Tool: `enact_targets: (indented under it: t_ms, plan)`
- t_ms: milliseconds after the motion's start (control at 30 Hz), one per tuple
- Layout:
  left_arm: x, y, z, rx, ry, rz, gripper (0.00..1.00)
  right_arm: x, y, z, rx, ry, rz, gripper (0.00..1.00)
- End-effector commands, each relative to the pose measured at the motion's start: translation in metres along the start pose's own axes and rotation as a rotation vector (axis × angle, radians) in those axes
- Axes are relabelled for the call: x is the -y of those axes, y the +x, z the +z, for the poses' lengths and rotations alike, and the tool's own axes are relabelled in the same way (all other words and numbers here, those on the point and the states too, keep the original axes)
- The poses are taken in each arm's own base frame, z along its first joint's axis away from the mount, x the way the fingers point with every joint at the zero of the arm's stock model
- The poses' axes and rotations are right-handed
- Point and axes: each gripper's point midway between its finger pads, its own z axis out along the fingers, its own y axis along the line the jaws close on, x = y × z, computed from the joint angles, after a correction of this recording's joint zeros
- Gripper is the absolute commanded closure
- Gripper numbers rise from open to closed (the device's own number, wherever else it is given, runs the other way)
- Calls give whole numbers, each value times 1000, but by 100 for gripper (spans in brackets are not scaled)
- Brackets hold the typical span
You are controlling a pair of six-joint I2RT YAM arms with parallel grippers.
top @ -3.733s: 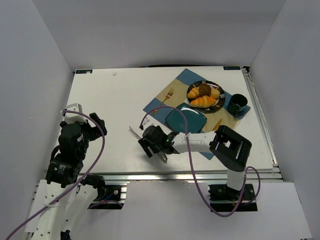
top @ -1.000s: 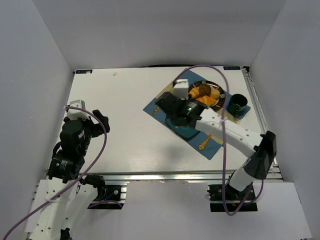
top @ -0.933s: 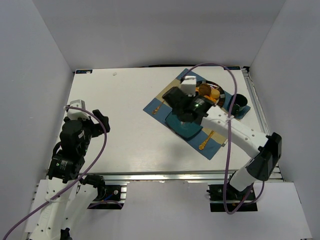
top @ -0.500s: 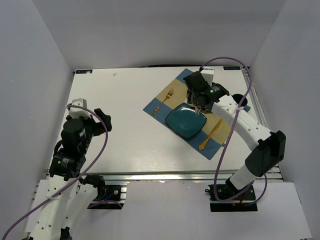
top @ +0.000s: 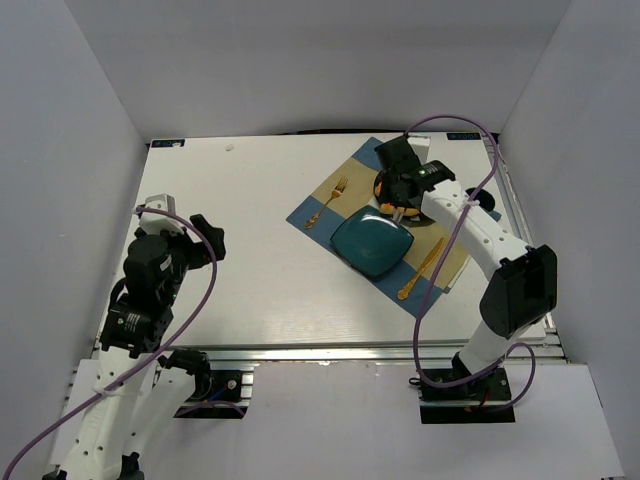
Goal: Place the bread
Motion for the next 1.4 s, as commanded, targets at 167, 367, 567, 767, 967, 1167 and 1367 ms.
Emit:
enact_targets:
  t_ms: [167, 367, 567, 767, 967, 1167, 1367]
  plan:
    - [0, 4, 5, -10, 3, 11, 2, 3, -9, 22, 11, 3, 15, 40]
    - [0, 5, 6, -16, -1, 15, 2, 2, -9, 33, 4, 3, 17, 43]
    - [-2, 7, 7, -23, -7, 22, 2, 3, -8, 37, 2, 5, 12, 49]
    - [-2, 6, 7, -22, -9, 22, 2, 5, -7, 38, -4, 10, 14, 58]
    - [-2, 6, 7, -26, -12, 25, 2, 9, -12, 24, 17, -6, 31, 66]
    - [-3, 6, 7, -24, -13, 24, 2, 17, -16, 9, 40, -11, 33, 68]
    - [-3, 6, 7, -21, -14, 22, 2, 27, -14, -2, 53, -7, 20, 68]
